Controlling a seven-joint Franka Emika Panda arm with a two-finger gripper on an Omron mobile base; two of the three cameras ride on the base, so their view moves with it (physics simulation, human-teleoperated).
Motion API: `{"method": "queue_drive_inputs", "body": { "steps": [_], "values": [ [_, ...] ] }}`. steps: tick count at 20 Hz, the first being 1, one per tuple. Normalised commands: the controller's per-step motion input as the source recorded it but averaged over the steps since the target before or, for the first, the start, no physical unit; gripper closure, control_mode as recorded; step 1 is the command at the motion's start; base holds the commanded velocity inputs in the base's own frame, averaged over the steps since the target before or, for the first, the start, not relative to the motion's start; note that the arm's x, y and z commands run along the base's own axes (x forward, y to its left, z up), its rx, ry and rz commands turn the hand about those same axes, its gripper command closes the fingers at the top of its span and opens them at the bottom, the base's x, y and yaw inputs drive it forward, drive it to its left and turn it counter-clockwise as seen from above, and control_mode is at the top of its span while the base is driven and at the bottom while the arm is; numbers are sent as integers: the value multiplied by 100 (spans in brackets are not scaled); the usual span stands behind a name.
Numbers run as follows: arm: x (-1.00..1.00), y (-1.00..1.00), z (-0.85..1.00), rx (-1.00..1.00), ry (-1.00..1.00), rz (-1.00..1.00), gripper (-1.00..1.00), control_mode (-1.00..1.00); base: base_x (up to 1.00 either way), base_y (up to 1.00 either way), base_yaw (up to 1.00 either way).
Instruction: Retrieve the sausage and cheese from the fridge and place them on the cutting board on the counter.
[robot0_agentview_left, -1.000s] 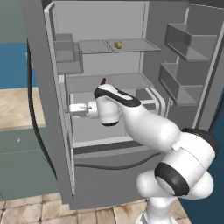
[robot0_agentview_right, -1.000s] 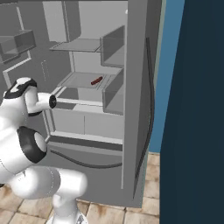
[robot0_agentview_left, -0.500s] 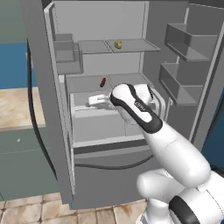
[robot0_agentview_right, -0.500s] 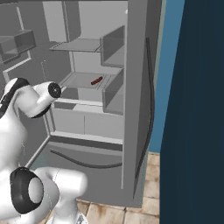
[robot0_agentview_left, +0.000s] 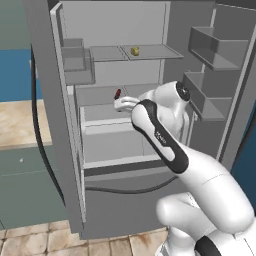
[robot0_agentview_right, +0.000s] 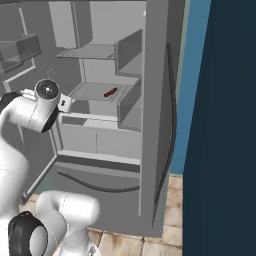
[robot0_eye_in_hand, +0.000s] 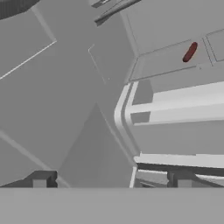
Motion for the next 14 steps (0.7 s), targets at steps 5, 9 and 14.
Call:
{"method": "queue_drive_inputs", "body": {
  "steps": [5,9,14],
  "values": [
    [8,-60,-4,-6,3,-23,-100,-100,0,0,0],
    [0,-44,-17,-4,0,-21,-100,-100,0,0,0],
    [-6,-39,23,-12,16,-23,-100,-100,0,0,0]
  ]
}}
